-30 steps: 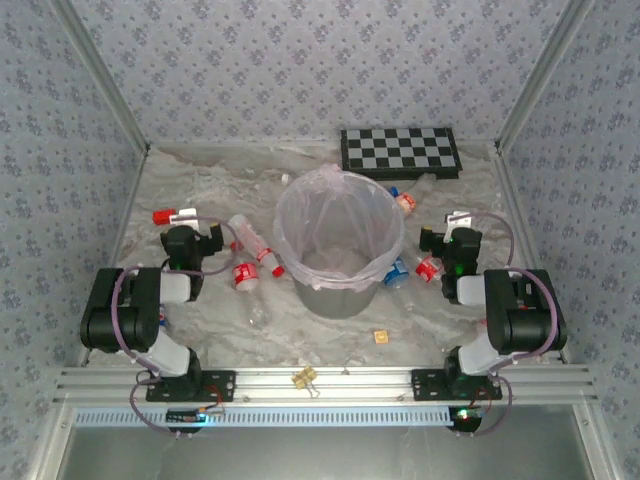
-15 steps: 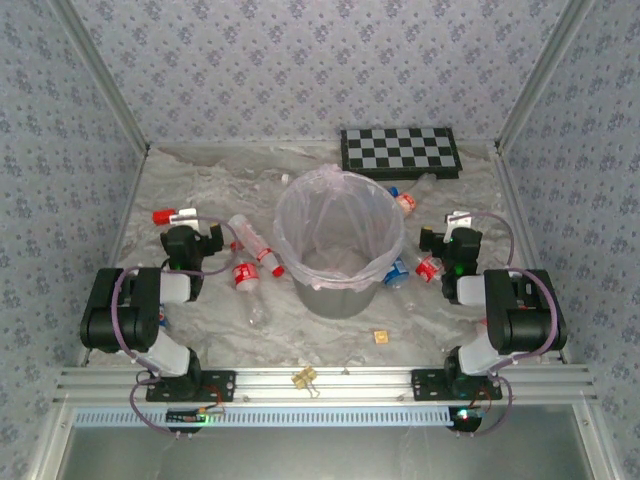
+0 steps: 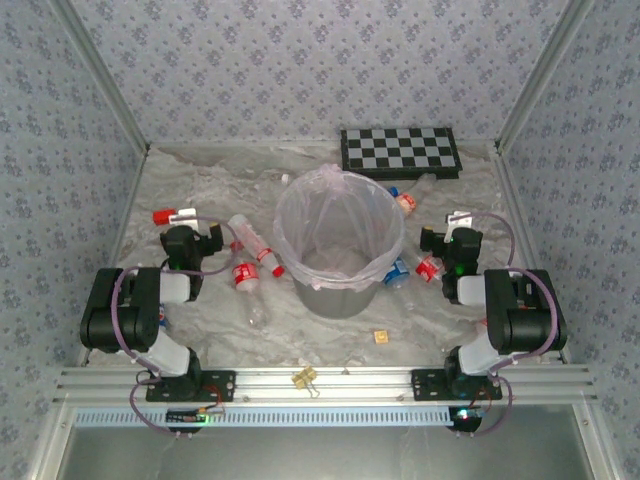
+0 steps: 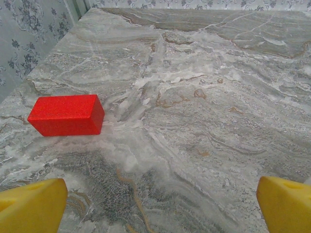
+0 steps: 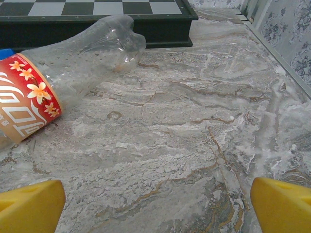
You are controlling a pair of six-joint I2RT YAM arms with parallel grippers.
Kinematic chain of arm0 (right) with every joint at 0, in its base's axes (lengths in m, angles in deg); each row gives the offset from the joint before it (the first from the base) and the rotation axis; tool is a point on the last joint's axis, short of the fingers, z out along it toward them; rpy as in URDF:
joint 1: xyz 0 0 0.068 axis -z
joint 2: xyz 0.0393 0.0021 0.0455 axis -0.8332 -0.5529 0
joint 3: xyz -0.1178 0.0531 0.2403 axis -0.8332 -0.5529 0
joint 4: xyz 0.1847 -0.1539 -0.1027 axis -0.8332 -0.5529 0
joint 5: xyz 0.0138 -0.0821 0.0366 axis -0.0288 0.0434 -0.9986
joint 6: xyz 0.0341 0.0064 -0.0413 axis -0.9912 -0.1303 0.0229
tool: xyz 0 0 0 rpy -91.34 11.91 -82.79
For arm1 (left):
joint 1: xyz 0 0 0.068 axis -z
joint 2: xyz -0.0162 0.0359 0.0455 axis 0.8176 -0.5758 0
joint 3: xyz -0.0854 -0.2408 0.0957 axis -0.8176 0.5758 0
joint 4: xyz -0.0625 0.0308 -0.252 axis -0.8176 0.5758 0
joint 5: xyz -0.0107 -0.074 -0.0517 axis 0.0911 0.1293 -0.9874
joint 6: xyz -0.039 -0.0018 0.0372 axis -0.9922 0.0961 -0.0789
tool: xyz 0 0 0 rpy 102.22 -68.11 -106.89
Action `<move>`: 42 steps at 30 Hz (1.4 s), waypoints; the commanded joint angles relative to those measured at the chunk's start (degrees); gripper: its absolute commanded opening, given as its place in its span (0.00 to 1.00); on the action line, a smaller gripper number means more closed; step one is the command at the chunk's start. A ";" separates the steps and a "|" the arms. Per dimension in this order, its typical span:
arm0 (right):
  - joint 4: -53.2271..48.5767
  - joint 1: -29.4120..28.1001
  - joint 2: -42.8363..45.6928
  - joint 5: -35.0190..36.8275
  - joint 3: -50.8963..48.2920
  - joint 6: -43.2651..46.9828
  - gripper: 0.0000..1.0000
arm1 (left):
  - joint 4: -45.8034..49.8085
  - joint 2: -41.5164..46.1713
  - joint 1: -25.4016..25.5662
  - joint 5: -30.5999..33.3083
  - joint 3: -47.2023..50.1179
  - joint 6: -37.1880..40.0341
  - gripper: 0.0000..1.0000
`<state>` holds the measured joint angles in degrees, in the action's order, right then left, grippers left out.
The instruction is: Put the plastic bottles in the bin
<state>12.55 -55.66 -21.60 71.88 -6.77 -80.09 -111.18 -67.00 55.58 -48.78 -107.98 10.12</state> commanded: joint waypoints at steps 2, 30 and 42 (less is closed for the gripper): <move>-0.38 0.13 0.40 0.43 1.19 -0.44 1.00 | -1.17 0.97 -0.01 1.31 -0.20 0.31 1.00; -109.22 21.90 33.72 -1.00 24.19 -39.09 1.00 | 75.45 30.44 5.75 -25.49 -44.65 -25.80 1.00; -98.57 34.07 26.31 -6.33 16.16 -38.33 1.00 | 76.95 28.52 5.69 -25.78 -45.53 -22.52 1.00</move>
<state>-88.71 -23.61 6.33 67.20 11.65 -117.46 -34.70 -37.45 61.24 -73.00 -152.02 -13.90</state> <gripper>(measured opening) 0.999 0.998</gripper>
